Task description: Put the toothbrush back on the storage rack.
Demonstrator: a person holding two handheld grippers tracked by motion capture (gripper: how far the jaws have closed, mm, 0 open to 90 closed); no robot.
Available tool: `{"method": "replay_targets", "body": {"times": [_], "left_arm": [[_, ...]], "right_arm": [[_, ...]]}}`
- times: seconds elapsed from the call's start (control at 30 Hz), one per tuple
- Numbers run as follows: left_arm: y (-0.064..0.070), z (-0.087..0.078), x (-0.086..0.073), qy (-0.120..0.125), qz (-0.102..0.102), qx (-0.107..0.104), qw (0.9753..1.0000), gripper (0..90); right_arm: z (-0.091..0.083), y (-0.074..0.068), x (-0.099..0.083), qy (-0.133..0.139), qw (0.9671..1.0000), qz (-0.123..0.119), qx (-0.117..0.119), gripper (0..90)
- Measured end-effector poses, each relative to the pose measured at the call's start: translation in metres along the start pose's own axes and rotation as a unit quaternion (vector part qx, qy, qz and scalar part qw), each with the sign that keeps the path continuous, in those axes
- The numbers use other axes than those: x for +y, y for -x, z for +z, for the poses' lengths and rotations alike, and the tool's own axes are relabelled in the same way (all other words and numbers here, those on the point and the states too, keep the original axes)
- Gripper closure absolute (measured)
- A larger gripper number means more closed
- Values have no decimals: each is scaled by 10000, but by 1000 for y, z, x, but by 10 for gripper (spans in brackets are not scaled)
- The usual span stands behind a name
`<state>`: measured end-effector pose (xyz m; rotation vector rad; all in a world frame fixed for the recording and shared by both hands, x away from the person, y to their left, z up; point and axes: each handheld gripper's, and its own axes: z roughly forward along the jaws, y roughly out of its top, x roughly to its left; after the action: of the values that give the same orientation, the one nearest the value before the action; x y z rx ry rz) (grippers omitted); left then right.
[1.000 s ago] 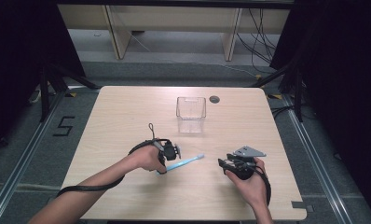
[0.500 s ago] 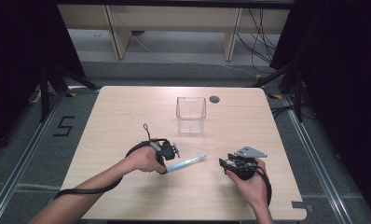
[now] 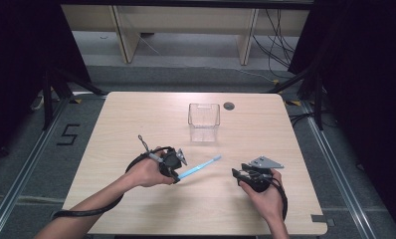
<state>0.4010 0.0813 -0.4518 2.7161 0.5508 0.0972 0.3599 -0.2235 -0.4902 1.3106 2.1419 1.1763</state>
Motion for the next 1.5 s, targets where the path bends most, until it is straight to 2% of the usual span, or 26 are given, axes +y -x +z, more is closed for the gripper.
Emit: {"method": "replay_targets", "body": {"times": [0.1, 0.13, 0.17, 0.27, 0.33, 0.43, 0.47, 0.53, 0.57, 0.63, 0.67, 0.73, 0.77, 0.8, 0.83, 0.87, 0.93, 1.03, 1.07, 1.13, 1.17, 1.33, 1.37, 1.4, 1.43, 1.5], "left_arm": [[0, -3, -5, 228, -58, 10, 9997, 783], [0, -4, -7, 307, -83, 35, 9995, 783], [-1, -4, -8, 396, -109, 52, 9991, 783], [-1, -6, -11, 556, -162, 85, 9983, 783], [1, -7, -14, 946, -380, 71, 9948, 783], [-1, -9, -16, 1034, -331, 102, 9940, 783], [-1, -10, -19, 1193, -347, 120, 9922, 784], [-1, -10, -20, 1257, -368, 133, 9913, 783], [-1, -10, -23, 1464, -405, 150, 9883, 784], [-2, -12, -25, 1469, -376, 174, 9883, 783], [-1, -9, -27, 1769, -585, 182, 9823, 783], [-2, -10, -29, 1706, -478, 195, 9840, 783], [-1, -7, -31, 2003, -674, 212, 9772, 783], [-1, -7, -31, 2003, -674, 212, 9772, 783], [0, -6, -33, 2158, -732, 224, 9734, 783], [0, -6, -33, 2158, -732, 224, 9734, 783], [2, -3, -35, 2447, -884, 183, 9654, 783], [3, 0, -37, 2653, -969, 173, 9591, 783], [3, 1, -37, 2748, -994, 197, 9562, 783], [3, 1, -38, 2741, -1010, 204, 9562, 783], [3, 2, -39, 2823, -1099, 119, 9529, 783], [3, 5, -41, 2959, -1151, 182, 9481, 783], [3, 5, -41, 3085, -1174, 218, 9437, 783], [3, 5, -41, 3085, -1174, 218, 9437, 783], [4, 6, -41, 3176, -1238, 285, 9397, 784], [4, 6, -42, 3256, -1197, 280, 9375, 783]], "right_arm": [[1, -2, -1, -15, 9999, -41, -98, 547], [2, -4, -1, -24, 10000, 48, 11, 547], [2, -4, -1, -37, 9999, -107, -47, 548], [4, -7, -1, 16, 10000, 24, 32, 549], [5, -10, -1, 86, 9999, 71, 68, 553], [5, -12, 1, 173, 9998, -14, 42, 555], [6, -17, 1, 194, 9995, 199, 161, 557], [8, -19, 2, 353, 9991, 60, 207, 558], [9, -21, 3, 394, 9987, 110, 294, 562], [7, -29, 4, 361, 9981, 370, 349, 562], [10, -28, 6, 503, 9974, 215, 475, 564], [10, -30, 7, 524, 9970, 263, 514, 569], [11, -32, 10, 700, 9958, 193, 554, 573], [11, -32, 10, 700, 9958, 193, 554, 573], [10, -36, 14, 735, 9950, 296, 614, 575], [10, -36, 14, 735, 9950, 296, 614, 575], [11, -39, 19, 809, 9936, 312, 729, 578], [12, -41, 24, 920, 9928, 239, 724, 586], [12, -44, 26, 923, 9912, 377, 872, 588], [12, -45, 27, 952, 9910, 409, 850, 591], [12, -47, 31, 1014, 9896, 390, 945, 610], [12, -50, 36, 1091, 9873, 471, 1055, 620], [12, -51, 38, 1150, 9862, 511, 1074, 620], [12, -51, 38, 1150, 9862, 511, 1074, 620], [12, -52, 39, 1231, 9853, 557, 1045, 620], [13, -53, 41, 1331, 9836, 545, 1085, 619]]}}
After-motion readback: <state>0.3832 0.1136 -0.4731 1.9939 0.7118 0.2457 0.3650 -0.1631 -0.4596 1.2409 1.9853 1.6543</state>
